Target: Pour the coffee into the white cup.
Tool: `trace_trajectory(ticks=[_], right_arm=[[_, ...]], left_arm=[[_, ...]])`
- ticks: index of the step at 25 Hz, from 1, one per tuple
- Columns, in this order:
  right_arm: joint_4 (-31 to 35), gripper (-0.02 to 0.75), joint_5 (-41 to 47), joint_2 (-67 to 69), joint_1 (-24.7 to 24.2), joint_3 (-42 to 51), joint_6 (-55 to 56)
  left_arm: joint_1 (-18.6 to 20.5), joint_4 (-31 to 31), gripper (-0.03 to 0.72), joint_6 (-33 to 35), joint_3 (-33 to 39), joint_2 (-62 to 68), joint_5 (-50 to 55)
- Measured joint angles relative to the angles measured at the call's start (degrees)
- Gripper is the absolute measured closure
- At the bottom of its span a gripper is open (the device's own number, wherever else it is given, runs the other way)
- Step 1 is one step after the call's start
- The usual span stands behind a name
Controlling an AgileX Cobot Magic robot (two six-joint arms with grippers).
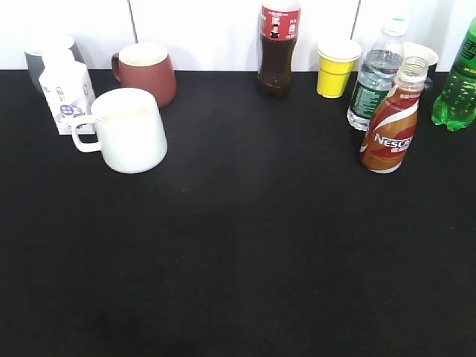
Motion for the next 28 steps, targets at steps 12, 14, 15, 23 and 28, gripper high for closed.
trace_trajectory(ticks=[12,14,15,23,28], right_arm=[[0.0,0.231,0.0,0.0,0.0,0.0,0.0],[0.0,0.231,0.0,0.0,0.0,0.0,0.0],[0.0,0.231,0.0,0.0,0.0,0.0,0.0],[0.0,0.231,0.0,0.0,0.0,0.0,0.0],[0.0,0.231,0.0,0.0,0.0,0.0,0.0]], left_arm=[[0.0,0.0,0.448,0.0,0.0,0.0,0.0],[0.0,-0.4,0.445,0.0,0.0,0.0,0.0],[0.0,-0.5,0.425,0.0,-0.1,0.0,-0.1],[0.0,-12.6,0.146,8.6,-8.5,27.6,-29.2],[-5.2,-18.4,0.146,11.2,-0.7,41.6,-47.5]])
